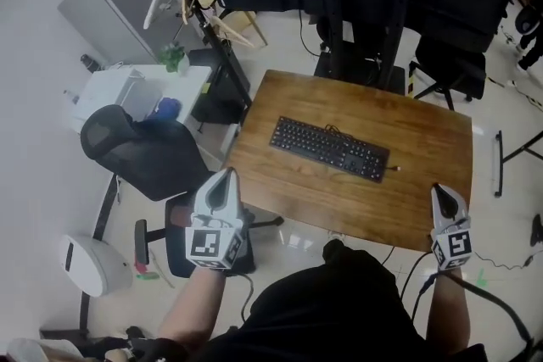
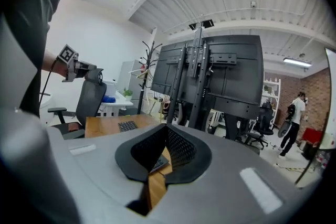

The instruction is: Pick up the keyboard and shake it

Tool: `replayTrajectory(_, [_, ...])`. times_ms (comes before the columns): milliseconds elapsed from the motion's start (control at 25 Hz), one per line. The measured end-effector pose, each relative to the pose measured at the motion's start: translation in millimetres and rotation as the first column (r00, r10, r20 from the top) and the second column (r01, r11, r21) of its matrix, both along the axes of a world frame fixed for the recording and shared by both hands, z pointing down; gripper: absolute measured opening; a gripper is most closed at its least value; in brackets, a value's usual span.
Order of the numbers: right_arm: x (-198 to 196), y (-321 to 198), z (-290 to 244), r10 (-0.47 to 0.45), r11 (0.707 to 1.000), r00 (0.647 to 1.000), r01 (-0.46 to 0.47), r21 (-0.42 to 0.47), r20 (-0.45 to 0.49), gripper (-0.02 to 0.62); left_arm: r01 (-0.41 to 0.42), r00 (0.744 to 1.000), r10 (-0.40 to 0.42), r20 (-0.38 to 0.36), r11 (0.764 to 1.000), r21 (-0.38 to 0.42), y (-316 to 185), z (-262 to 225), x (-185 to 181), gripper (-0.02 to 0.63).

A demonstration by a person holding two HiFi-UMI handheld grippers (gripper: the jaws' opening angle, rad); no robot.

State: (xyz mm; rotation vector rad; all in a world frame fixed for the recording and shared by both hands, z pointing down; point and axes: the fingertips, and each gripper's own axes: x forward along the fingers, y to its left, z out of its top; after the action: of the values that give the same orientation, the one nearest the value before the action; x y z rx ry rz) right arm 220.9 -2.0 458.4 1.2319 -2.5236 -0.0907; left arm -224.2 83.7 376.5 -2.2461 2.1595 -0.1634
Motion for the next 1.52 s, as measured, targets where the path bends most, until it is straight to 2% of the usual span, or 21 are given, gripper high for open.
replayTrajectory(80, [-2,-27,5,0.015,1.0,1.0,-0.015,-0.011,0.012,0.003,0.006,1.0,-0.006,-0.016,1.0,0.004,-24,-6,-1,0.0])
replayTrajectory(240, [-11,-61,14,-0.03,0.999,1.0,0.03,0.023,-0.009,0.003,-0.015,1.0,0.016,-0.017,0.999,0.029,-61,-13,5,0.0])
replayTrajectory(320, [-16,-73,20,-0.025,1.0,1.0,0.025,0.011,-0.015,0.003,-0.034,0.999,0.035,-0.018,0.999,0.02,-78,-8,2,0.0])
replayTrajectory(520, [-38,-75,45,-0.029,0.996,1.0,0.029,-0.089,0.002,0.003,-0.074,0.997,0.071,-0.036,0.993,-0.09,-117,23,-13,0.0])
replayTrajectory(680, [-37,-70,63,0.035,0.99,0.999,-0.034,-0.139,0.004,0.003,-0.111,0.992,0.103,-0.07,0.987,-0.118,-135,40,-19,0.0])
replayTrajectory(760, [-36,-69,73,0.068,0.98,0.998,-0.064,-0.19,0.013,0.003,-0.135,0.988,0.123,-0.092,0.982,-0.134,-141,48,-22,0.0])
replayTrajectory(920, [-48,-63,102,0.018,0.95,1.0,-0.019,-0.313,-0.008,0.003,-0.174,0.982,0.16,-0.097,0.97,-0.171,-155,69,-29,0.0])
replayTrajectory(1040, [-51,-62,125,0.022,0.926,1.0,-0.026,-0.377,-0.016,0.003,-0.198,0.978,0.179,-0.103,0.954,-0.223,-166,97,-34,0.0])
replayTrajectory(1240, [-47,-71,151,0.076,0.908,0.996,-0.084,-0.411,-0.038,0.003,-0.223,0.975,0.204,-0.09,0.912,-0.344,-183,160,-42,0.002])
replayTrajectory(1400, [-48,-78,171,0.083,0.884,0.995,-0.101,-0.455,-0.059,0.004,-0.259,0.965,0.217,-0.149,0.883,-0.392,-186,203,-42,0.002])
replayTrajectory(1440, [-47,-80,175,0.089,0.878,0.994,-0.107,-0.467,-0.062,0.026,-0.261,0.964,0.213,-0.16,0.878,-0.401,-187,211,-43,0.003])
replayTrajectory(1520, [-46,-84,185,0.101,0.859,0.993,-0.119,-0.497,-0.063,0.152,-0.268,0.961,0.209,-0.182,0.869,-0.417,-190,223,-42,0.012])
